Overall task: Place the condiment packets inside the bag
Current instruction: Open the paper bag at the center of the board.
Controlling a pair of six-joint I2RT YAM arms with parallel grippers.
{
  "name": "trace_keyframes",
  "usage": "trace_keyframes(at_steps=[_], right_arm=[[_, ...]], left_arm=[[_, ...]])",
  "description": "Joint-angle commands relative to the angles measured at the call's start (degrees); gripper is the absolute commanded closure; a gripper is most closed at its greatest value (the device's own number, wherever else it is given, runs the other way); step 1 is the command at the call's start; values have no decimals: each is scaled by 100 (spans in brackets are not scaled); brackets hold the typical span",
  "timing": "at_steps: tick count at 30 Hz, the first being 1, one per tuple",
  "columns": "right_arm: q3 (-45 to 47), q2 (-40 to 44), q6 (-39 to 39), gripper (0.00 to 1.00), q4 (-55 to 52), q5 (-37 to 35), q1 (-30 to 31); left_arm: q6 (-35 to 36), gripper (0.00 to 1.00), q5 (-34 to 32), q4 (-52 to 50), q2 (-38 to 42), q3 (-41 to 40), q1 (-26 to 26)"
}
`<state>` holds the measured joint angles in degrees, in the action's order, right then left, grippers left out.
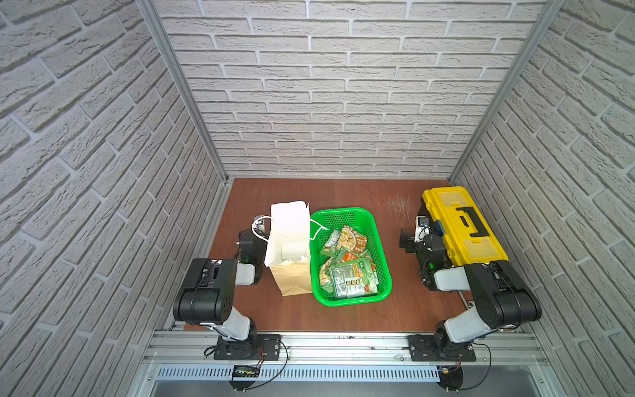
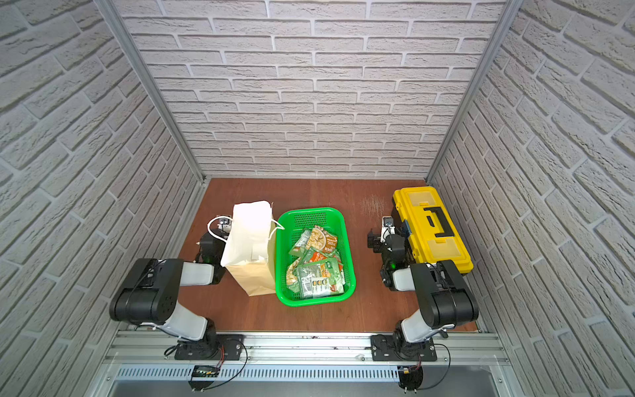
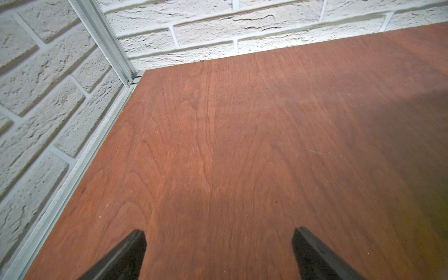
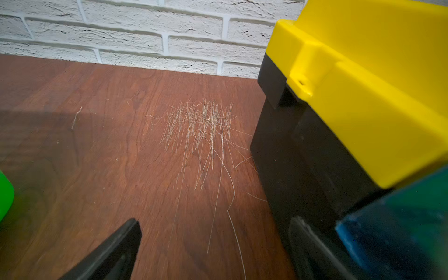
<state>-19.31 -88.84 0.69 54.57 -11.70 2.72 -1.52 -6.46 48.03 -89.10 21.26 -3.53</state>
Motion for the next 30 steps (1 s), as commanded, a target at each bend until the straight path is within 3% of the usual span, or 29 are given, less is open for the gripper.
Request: trace_keyframes(at_steps=[1, 16, 21, 26, 30], right_arm=[[-95, -11, 13, 1, 179, 20, -48], [-90, -12, 18, 1, 178, 23, -44], [382, 91, 325, 1, 1030, 588, 11], [251, 1304, 438, 1, -285, 437, 176], [182, 2282, 110, 1, -1141, 489, 286]], left_arm=[[32, 2, -18, 251, 24, 89, 11], [32, 2, -9, 251, 24, 89, 10], [7, 2, -281, 135, 327, 28, 71], [-77, 2, -565, -357, 940, 30, 70], [-118, 2, -798, -1579, 1601, 420, 81]])
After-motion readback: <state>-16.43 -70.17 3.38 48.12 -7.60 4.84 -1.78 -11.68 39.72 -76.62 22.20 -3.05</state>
